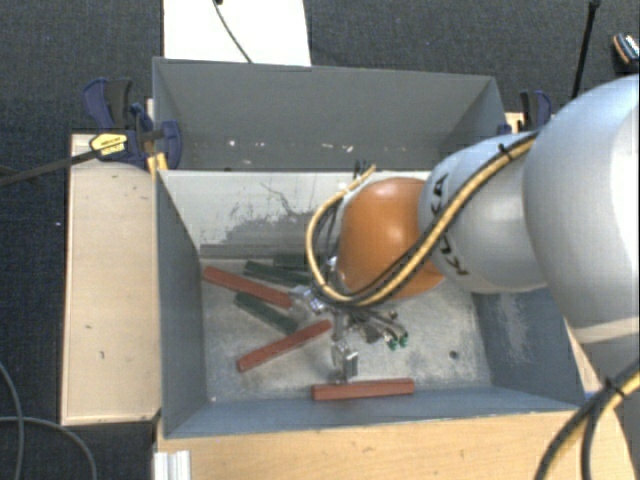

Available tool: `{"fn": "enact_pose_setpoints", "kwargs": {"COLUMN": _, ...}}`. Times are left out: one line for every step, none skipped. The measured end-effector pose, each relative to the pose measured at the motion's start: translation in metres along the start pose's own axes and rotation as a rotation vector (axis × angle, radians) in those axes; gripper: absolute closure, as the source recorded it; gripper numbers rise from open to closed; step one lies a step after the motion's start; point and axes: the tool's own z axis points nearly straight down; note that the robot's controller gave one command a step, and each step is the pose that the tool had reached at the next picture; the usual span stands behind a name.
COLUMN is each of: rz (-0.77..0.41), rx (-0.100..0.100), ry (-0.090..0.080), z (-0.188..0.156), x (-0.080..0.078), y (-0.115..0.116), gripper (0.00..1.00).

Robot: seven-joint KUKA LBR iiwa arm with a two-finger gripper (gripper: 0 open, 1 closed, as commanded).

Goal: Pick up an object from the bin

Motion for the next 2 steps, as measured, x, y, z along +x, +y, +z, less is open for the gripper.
{"fn": "enact_pose_setpoints", "kwargs": {"rz": -0.002, "rx": 0.001, "ry": 0.0, "z": 0.0, "x": 0.0, "y": -0.001, "gripper": 1.0}}
{"fn": "enact_pose_setpoints", "kwargs": {"rz": 0.05, "rx": 0.004, "ry": -0.01, "z": -0.155, "x": -0.005, "y": -0.001, "gripper": 1.0}}
